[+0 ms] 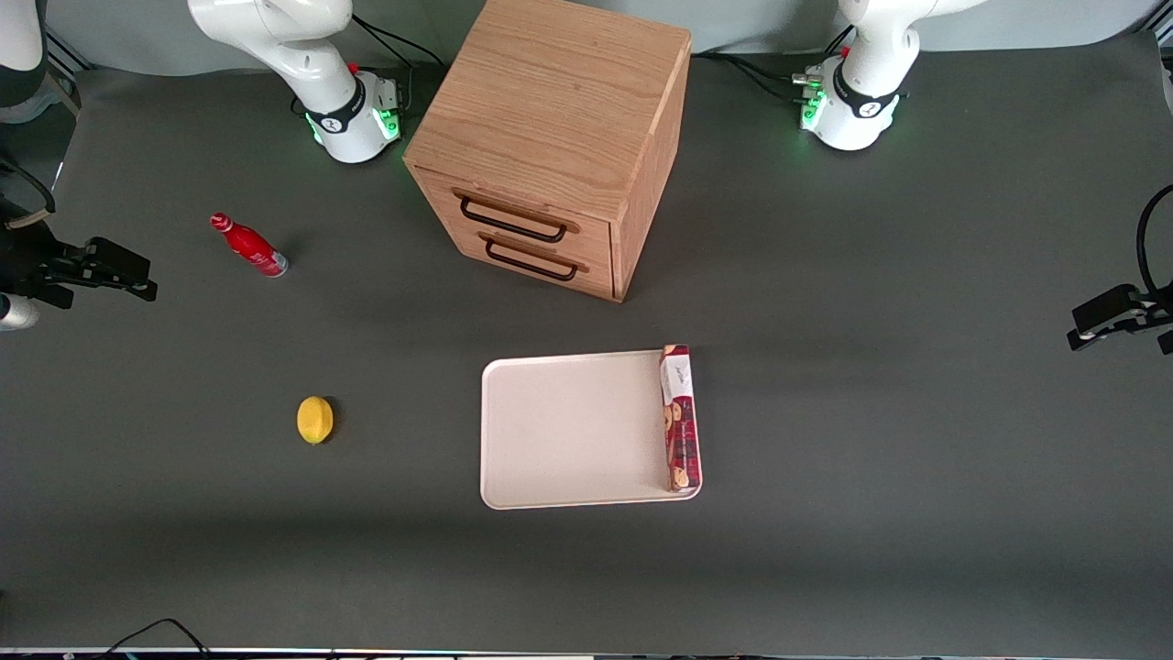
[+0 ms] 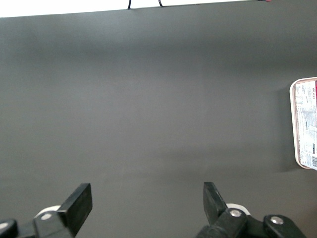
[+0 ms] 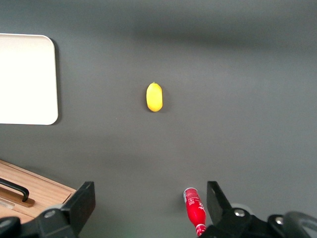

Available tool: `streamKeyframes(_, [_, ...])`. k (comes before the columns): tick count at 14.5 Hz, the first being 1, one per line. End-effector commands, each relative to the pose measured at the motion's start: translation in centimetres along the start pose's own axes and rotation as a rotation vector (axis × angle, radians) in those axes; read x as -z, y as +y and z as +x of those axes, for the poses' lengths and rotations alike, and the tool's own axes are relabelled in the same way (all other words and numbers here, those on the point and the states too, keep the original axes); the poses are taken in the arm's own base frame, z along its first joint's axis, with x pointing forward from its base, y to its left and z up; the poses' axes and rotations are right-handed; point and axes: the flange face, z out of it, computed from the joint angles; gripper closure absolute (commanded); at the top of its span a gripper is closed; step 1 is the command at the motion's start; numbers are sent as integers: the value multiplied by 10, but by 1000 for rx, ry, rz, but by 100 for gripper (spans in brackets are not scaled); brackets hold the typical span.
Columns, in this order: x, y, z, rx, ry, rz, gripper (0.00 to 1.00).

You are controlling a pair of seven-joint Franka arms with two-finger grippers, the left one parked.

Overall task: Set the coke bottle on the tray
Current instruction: 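Move the open right gripper toward the red Coca-Cola bottle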

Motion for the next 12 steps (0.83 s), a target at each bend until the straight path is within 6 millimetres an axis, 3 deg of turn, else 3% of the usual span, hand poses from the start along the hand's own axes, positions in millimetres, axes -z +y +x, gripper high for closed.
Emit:
streamKeyframes(1, [4,-3,-1,-26,-9,27,0])
streamKeyframes(4, [0,0,-1,-29,-18,26,0])
streamKeyframes(5, [-2,1,-10,-28,-65,29,0])
streamKeyframes(7, [0,7,-43,-29,-128,37,0])
streamKeyframes(8, [-10,15,-65,-41,-158,32,0])
streamKeyframes(12, [-83,32,-151,0,-150,-90,0])
